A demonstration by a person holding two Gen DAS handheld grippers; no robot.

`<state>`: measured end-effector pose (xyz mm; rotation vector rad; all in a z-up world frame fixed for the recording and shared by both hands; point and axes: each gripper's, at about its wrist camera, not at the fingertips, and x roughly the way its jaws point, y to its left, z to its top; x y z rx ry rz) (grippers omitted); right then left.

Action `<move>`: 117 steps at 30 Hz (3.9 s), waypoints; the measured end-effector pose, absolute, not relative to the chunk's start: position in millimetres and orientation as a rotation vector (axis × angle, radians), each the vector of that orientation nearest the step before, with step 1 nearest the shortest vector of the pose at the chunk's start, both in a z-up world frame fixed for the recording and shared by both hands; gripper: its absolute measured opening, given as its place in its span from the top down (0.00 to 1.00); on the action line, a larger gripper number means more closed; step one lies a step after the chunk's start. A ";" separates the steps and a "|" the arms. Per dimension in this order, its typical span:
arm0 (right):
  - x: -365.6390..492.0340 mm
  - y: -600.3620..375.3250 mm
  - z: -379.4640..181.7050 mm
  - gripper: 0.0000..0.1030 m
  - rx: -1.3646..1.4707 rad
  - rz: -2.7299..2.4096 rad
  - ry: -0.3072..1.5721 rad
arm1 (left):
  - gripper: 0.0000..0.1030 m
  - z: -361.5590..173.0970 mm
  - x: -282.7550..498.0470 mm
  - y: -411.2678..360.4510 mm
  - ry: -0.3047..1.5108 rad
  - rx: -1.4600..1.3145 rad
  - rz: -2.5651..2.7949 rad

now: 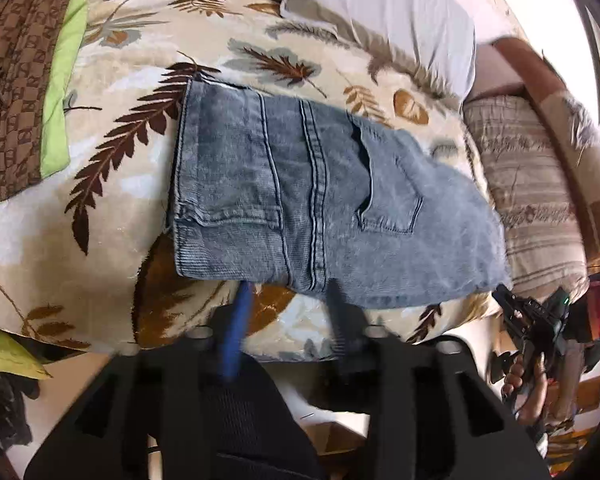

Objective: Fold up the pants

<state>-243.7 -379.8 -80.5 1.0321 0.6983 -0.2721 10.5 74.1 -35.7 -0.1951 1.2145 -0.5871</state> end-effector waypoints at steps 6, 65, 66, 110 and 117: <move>-299.8 -470.6 -91.6 0.63 1.214 -0.476 0.555 | 0.50 -53.4 31.2 56.7 1.296 -0.283 -0.547; 105.8 -289.6 -73.1 0.97 0.326 0.201 1.115 | 0.60 -65.4 167.0 76.9 1.426 -0.478 -0.711; 103.7 -283.0 -66.2 0.98 0.263 0.190 1.102 | 0.64 -57.7 165.5 74.4 1.394 -0.460 -0.722; -151.6 -573.6 -56.5 0.97 0.622 -0.398 0.710 | 0.38 -19.9 33.2 -354.5 1.216 0.594 -1.008; -142.3 -583.5 -75.6 0.95 0.623 -0.461 0.809 | 0.38 -55.1 24.7 -360.6 1.248 0.701 -0.894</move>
